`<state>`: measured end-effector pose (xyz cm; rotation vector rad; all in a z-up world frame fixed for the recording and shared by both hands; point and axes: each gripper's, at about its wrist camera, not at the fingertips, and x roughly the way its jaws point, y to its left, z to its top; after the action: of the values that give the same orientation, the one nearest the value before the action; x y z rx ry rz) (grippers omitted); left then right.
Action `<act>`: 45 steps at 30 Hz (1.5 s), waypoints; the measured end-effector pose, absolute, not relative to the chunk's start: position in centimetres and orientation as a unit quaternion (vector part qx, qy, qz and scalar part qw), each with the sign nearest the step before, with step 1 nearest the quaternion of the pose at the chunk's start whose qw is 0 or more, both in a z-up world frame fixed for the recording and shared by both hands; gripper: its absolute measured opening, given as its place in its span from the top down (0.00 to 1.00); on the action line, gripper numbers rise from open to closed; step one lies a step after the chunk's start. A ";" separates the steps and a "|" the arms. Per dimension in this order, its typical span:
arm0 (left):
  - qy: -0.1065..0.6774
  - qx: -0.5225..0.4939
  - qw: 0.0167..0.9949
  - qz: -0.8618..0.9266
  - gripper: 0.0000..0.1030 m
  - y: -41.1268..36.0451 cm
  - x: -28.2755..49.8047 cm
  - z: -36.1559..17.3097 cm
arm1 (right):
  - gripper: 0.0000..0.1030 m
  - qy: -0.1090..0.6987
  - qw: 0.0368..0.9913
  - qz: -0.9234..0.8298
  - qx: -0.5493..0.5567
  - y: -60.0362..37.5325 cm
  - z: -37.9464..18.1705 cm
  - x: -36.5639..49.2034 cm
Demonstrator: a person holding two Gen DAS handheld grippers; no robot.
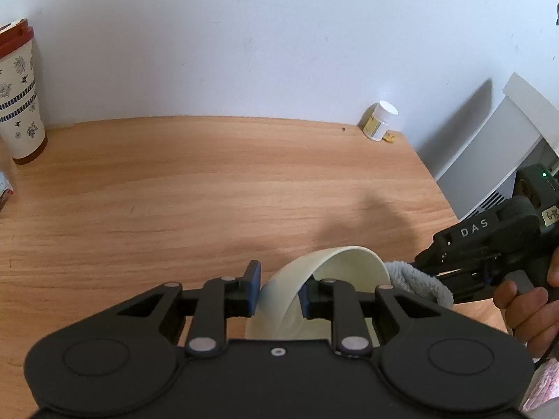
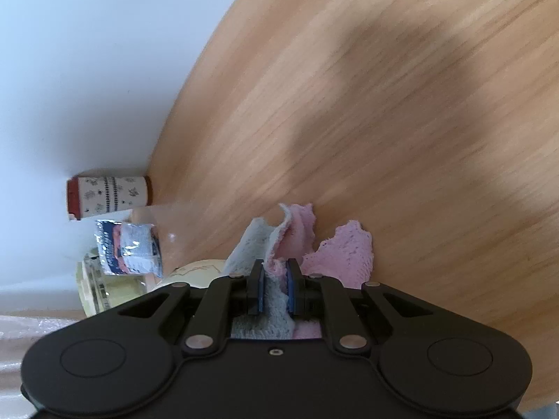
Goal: Clean bowl
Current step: 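Wipe the bowl's outer base again with the cloth while the left gripper holds the rim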
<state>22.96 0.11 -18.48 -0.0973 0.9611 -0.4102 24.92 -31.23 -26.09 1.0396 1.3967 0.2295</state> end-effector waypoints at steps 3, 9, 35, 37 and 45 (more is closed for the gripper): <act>0.462 -0.047 0.864 -0.195 0.80 0.1 22.8 -18.5 | 0.87 0.604 0.646 0.108 0.454 -31.2 -25.4 25.5; 0.467 -0.036 0.861 -0.201 0.80 0.3 21.8 -18.1 | 0.87 0.603 0.658 0.133 0.431 -30.1 -24.3 27.4; 0.502 -0.075 0.843 -0.179 0.77 2.0 18.9 -18.2 | 0.88 0.637 0.692 0.147 0.306 -25.3 -22.5 28.3; 0.502 -0.086 0.843 -0.174 0.77 2.5 18.6 -18.1 | 0.88 0.638 0.691 0.138 0.311 -25.8 -23.0 27.9; 0.506 -0.128 0.839 -0.154 0.78 4.1 18.5 -18.3 | 0.88 0.600 0.694 0.125 0.378 -29.5 -23.0 26.6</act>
<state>18.49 4.12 -18.29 -0.2713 1.0706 -0.3265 26.55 -29.49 -22.96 0.8430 1.3398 0.2782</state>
